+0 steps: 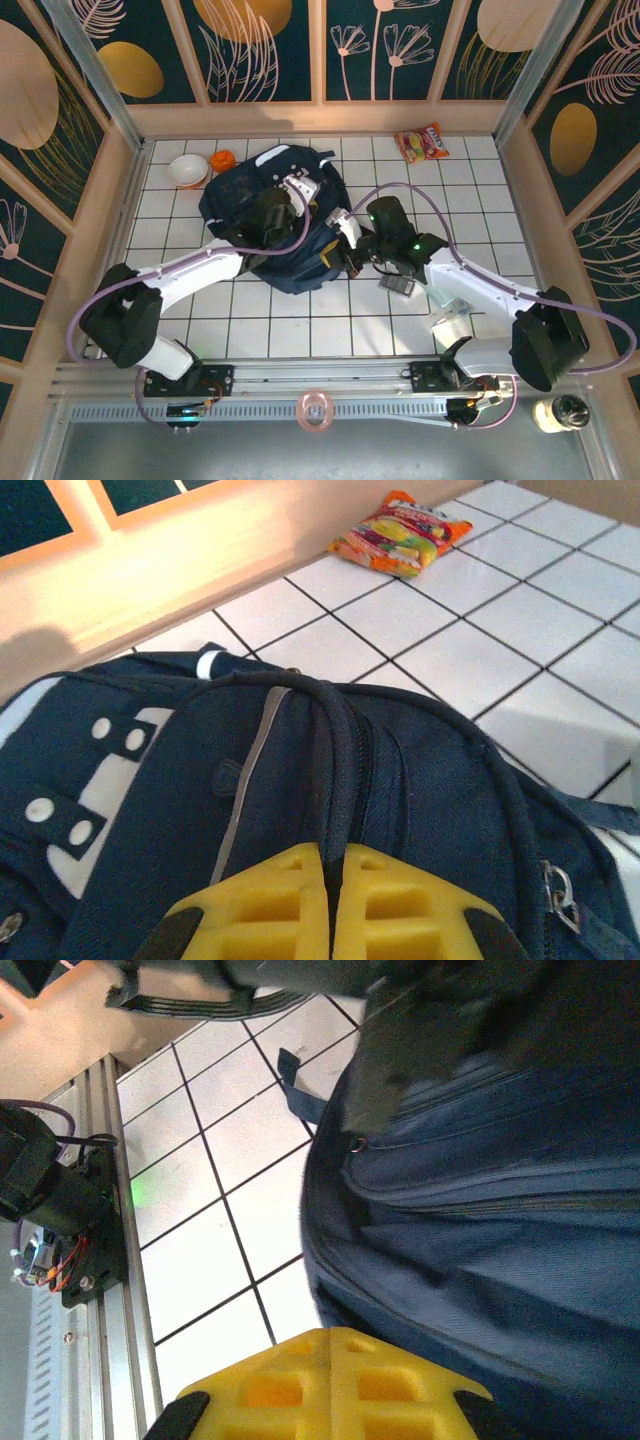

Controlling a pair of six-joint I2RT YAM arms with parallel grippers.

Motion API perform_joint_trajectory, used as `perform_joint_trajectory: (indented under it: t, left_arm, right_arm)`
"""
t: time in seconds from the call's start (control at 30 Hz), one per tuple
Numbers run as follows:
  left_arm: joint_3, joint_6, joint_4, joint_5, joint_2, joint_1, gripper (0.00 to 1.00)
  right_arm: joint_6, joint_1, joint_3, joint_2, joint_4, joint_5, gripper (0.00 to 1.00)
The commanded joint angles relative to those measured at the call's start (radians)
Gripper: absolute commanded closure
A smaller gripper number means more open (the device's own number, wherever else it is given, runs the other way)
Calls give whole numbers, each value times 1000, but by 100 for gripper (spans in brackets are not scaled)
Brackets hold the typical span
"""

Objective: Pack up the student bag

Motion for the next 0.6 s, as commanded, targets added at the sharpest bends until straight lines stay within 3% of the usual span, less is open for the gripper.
perform_joint_trajectory:
  t: [0.0, 0.07, 0.2, 0.23, 0.43, 0.57]
  left_arm:
    - [61, -103, 148, 1, 0, -4, 100]
    - [39, -85, 153, 20, -13, -4, 100]
    - [-29, -37, 151, 50, -78, -4, 100]
    - [-42, -39, 155, 51, -93, -3, 100]
    - [-61, -53, 166, 98, -137, -4, 100]
    - [-59, -64, 168, 125, -143, -4, 100]
  right_arm:
    - [115, 6, -34, -57, 36, 65, 100]
    - [130, -27, -59, -103, 47, 107, 100]
    - [81, -137, -110, -175, 66, 132, 61]
    - [43, -144, -119, -182, 71, 148, 56]
    - [-245, -177, -161, -153, 209, 127, 42]
    - [-285, -180, -138, -69, 287, 97, 40]
